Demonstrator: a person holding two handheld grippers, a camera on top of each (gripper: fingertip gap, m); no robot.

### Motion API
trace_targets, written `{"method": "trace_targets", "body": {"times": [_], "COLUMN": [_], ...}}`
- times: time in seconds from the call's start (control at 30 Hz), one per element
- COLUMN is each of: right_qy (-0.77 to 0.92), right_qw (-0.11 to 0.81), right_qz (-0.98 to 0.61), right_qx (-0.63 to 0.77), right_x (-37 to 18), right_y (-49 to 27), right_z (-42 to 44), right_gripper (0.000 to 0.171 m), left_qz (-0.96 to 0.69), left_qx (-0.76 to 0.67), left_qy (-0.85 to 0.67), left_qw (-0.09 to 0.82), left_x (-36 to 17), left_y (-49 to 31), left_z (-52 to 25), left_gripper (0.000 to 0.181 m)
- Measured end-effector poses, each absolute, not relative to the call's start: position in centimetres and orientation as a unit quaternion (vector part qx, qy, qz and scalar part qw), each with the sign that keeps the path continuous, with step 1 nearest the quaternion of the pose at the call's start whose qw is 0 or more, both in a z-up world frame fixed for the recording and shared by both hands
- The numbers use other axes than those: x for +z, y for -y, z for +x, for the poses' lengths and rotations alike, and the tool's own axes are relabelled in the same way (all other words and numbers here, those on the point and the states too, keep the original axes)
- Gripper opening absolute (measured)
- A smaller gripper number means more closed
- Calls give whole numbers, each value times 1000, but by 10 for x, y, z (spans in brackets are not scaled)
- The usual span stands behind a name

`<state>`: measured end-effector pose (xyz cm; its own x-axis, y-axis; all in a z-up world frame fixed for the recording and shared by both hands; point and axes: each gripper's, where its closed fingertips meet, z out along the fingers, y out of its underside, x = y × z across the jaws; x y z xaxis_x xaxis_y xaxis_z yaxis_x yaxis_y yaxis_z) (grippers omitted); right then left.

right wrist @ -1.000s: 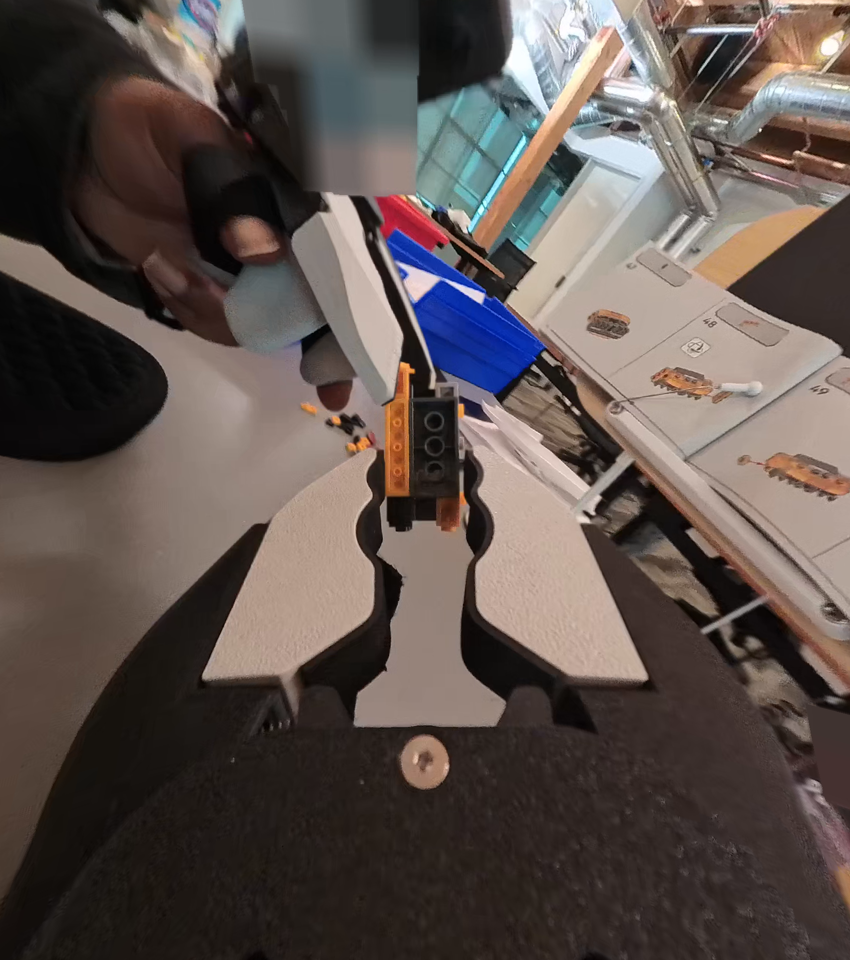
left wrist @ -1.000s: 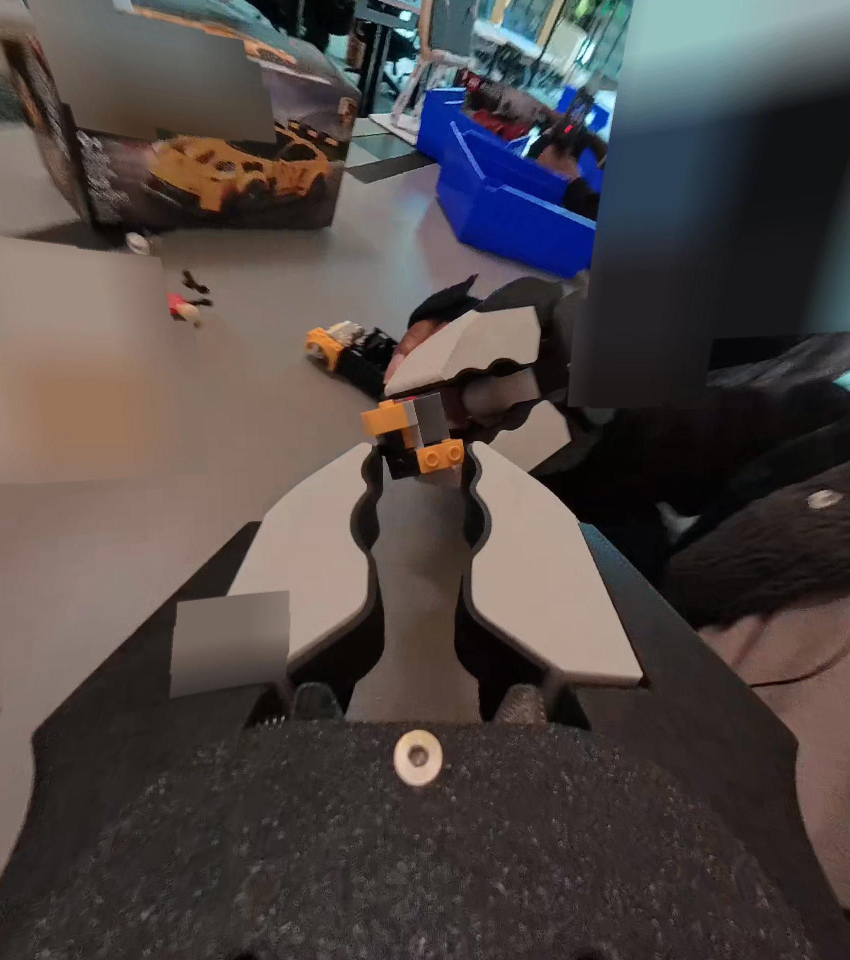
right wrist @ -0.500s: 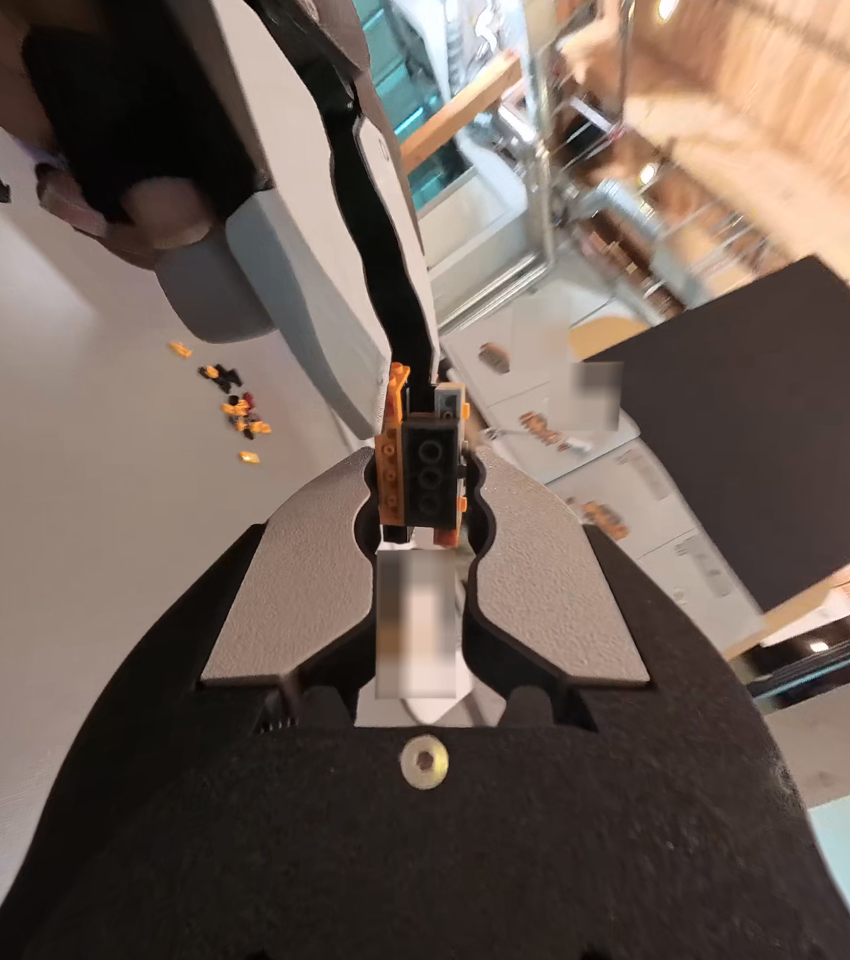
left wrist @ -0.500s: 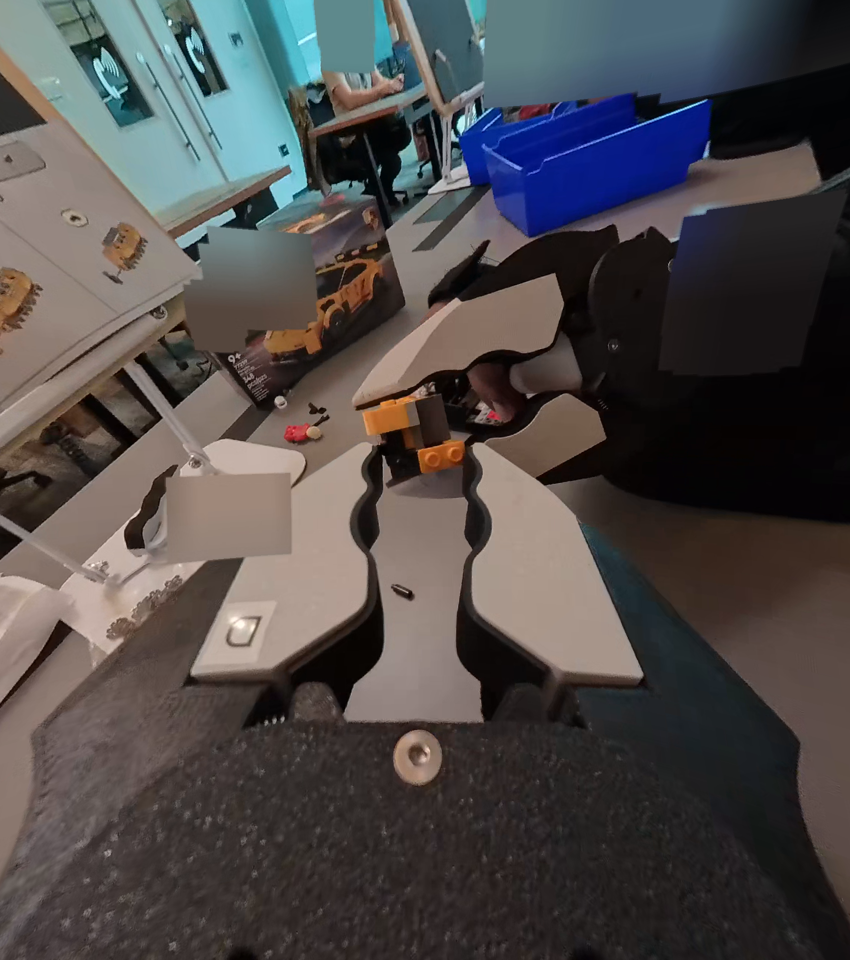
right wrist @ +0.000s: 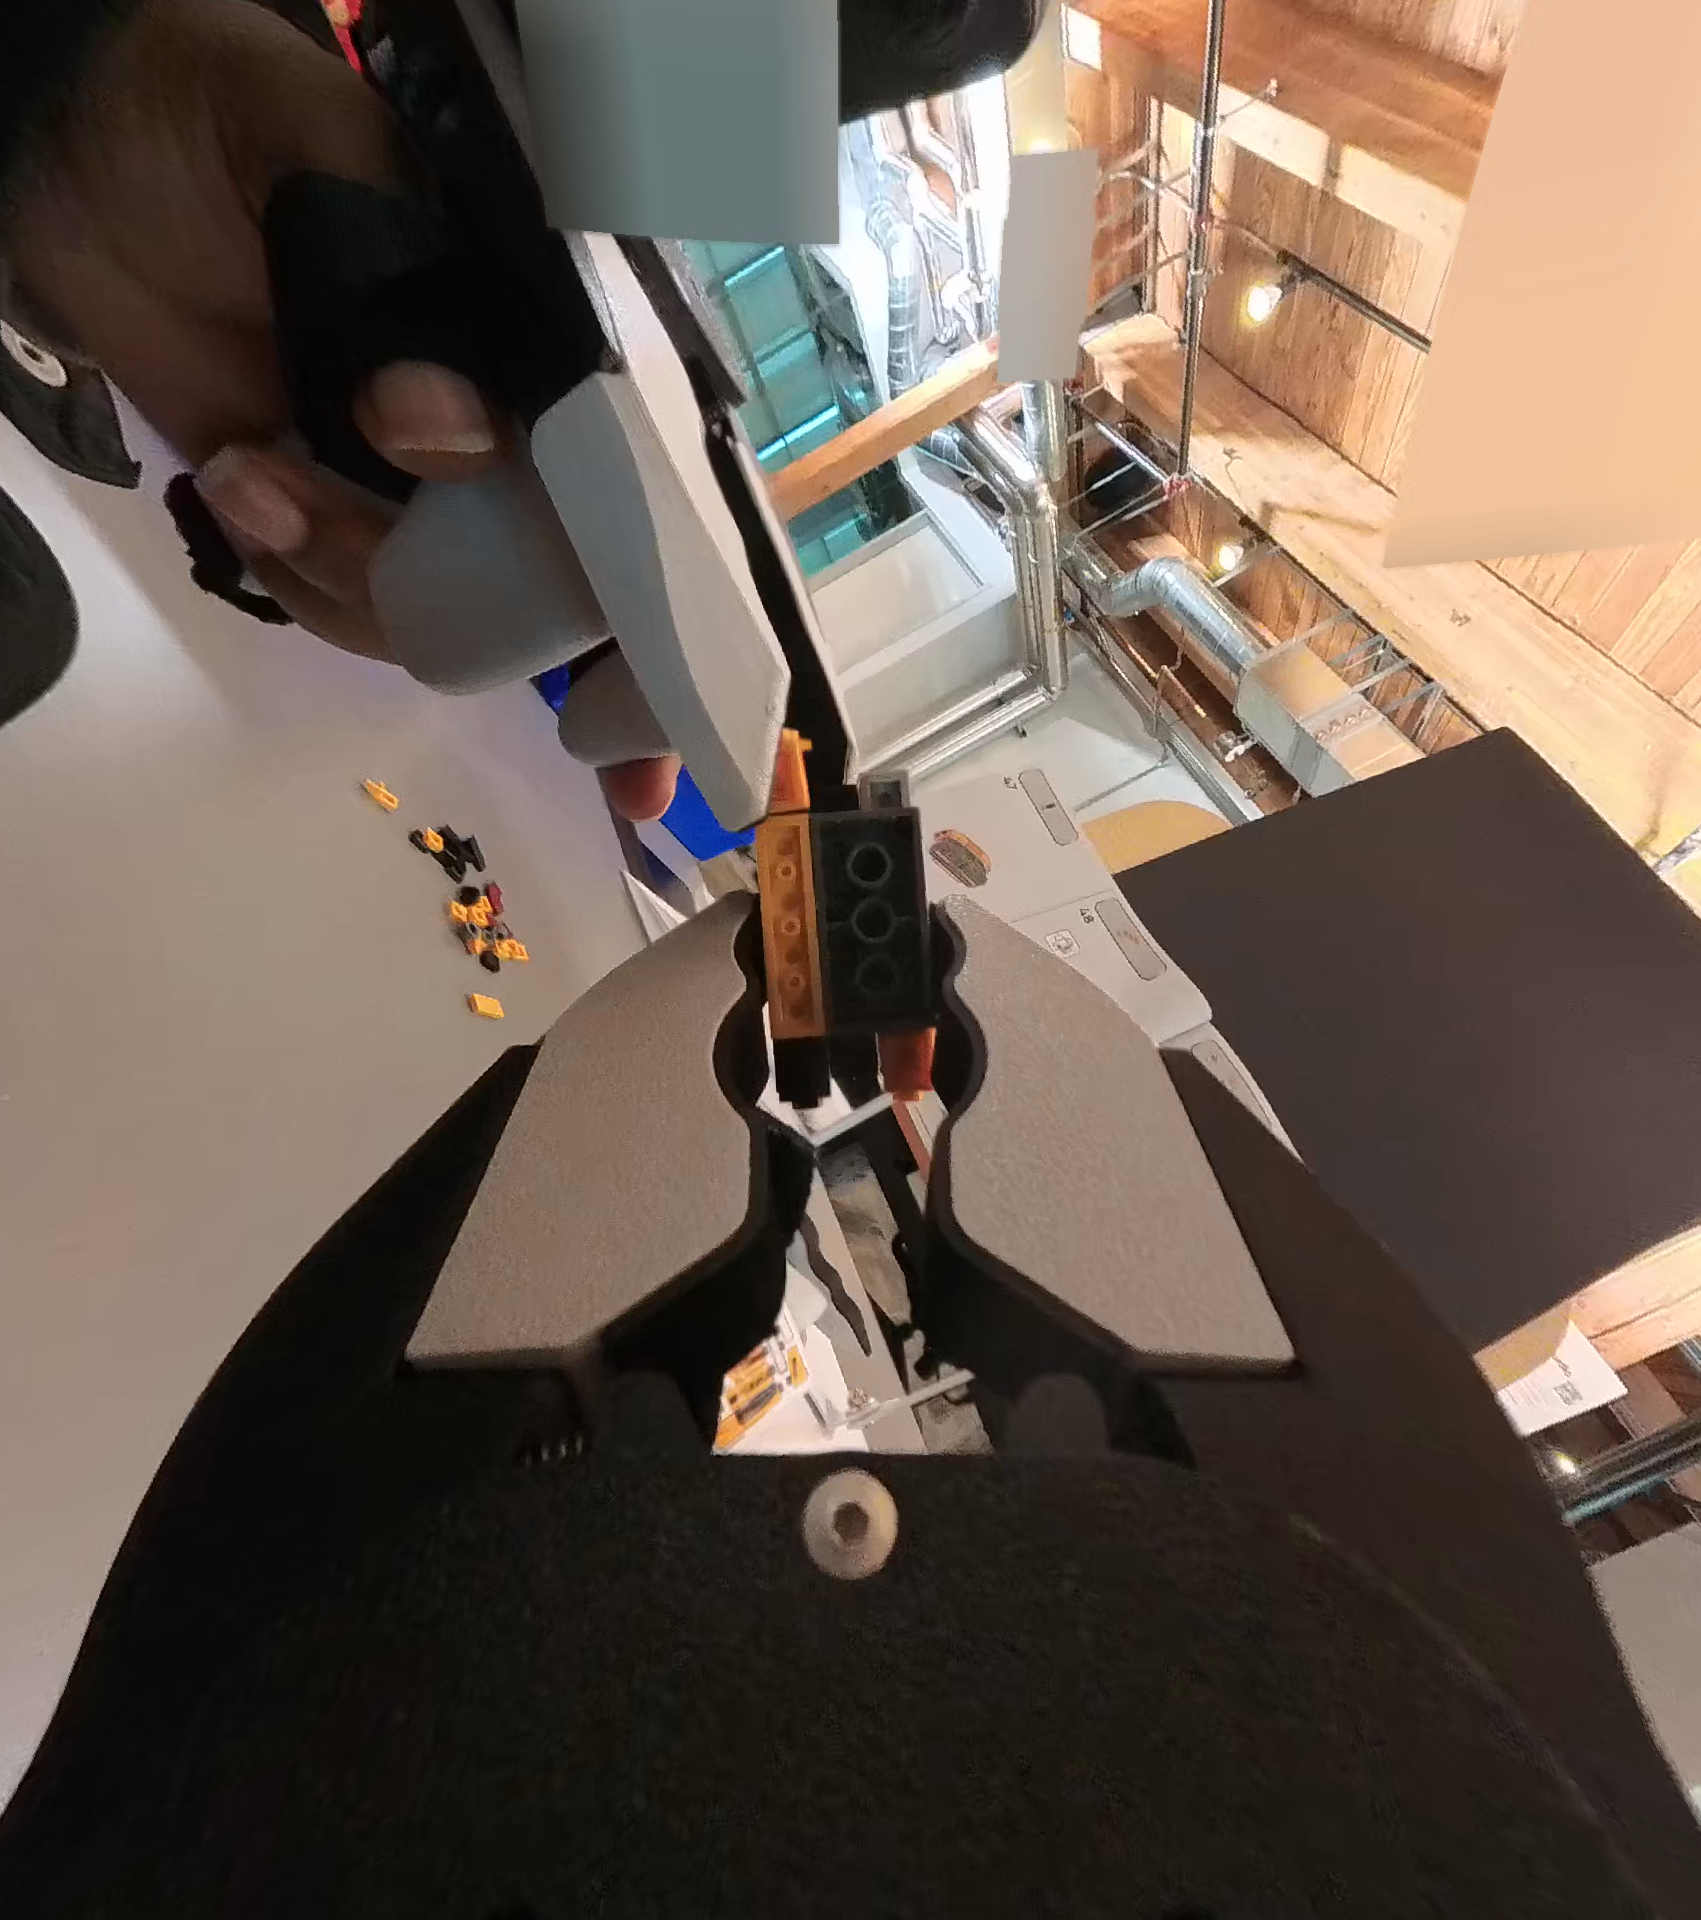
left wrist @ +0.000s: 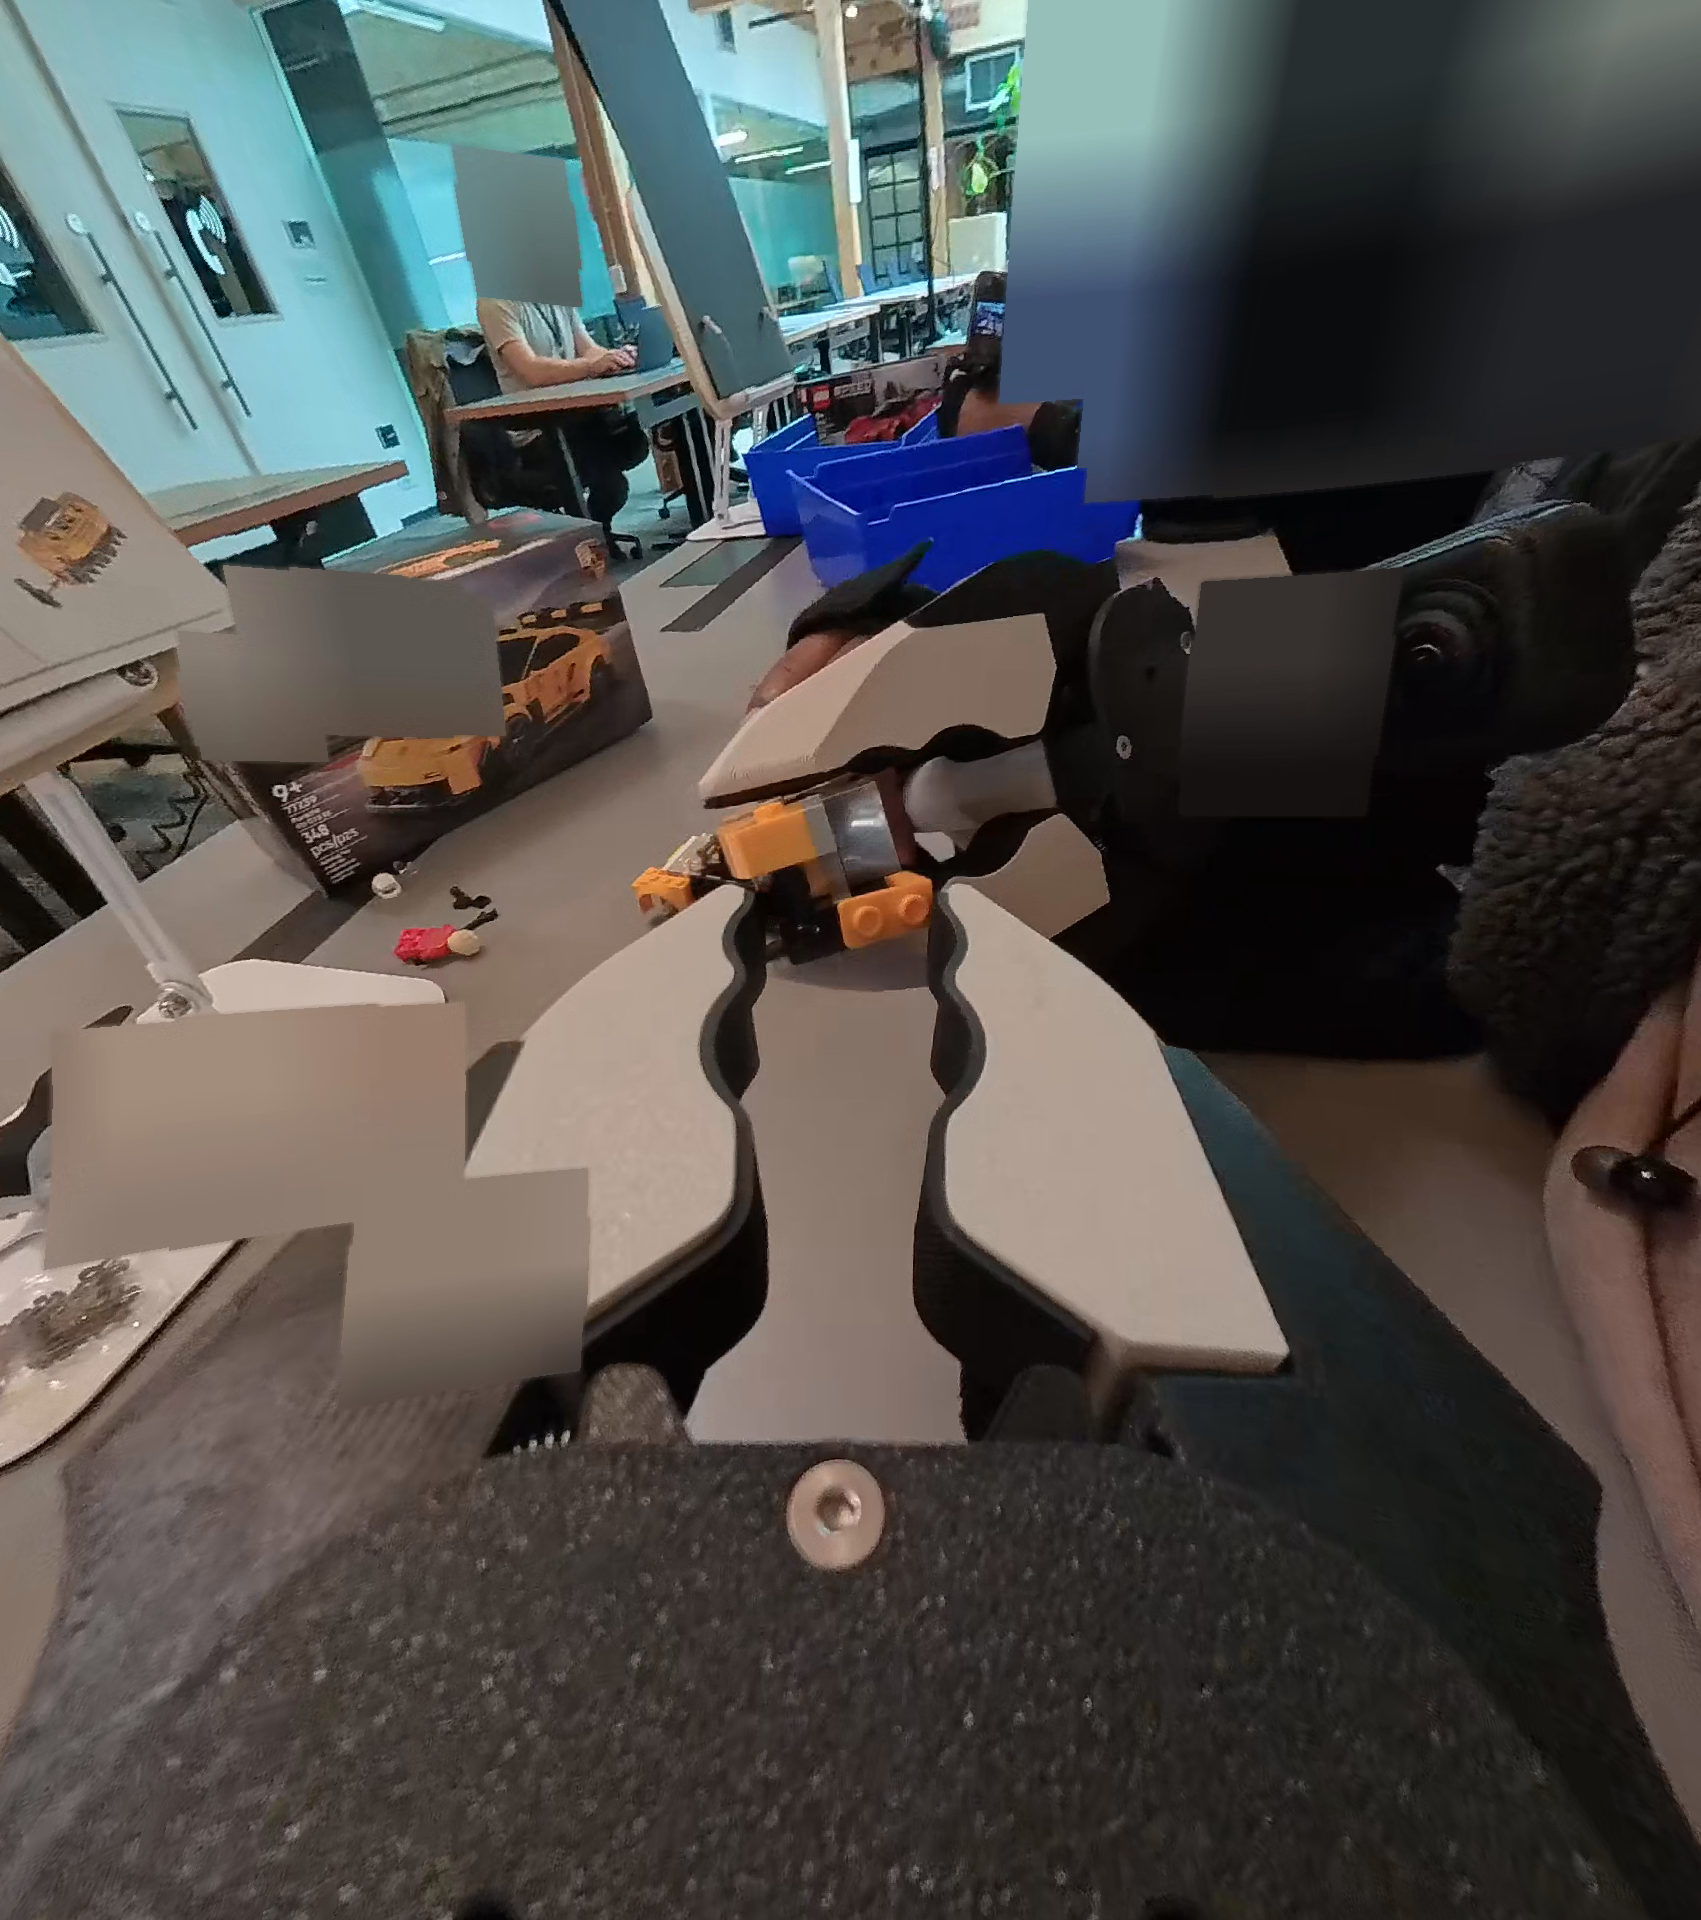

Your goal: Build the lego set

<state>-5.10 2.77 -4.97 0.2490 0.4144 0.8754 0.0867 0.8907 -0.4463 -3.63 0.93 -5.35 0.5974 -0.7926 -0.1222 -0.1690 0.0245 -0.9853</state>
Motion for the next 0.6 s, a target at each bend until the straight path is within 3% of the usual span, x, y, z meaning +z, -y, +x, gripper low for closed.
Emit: {"method": "trace_targets", "body": {"times": [0.6], "right_qy": [616], "right_qw": [762], "right_qz": [-185], "right_qx": [77], "right_x": [-58], "right_y": [-26], "right_z": [-54], "right_gripper": [28], "left_qz": [-681], "left_qx": [-321], "left_qy": [-310], "left_qw": [581], "left_x": [-60], "left_y": [-8], "left_z": [-38], "left_gripper": [29]}}
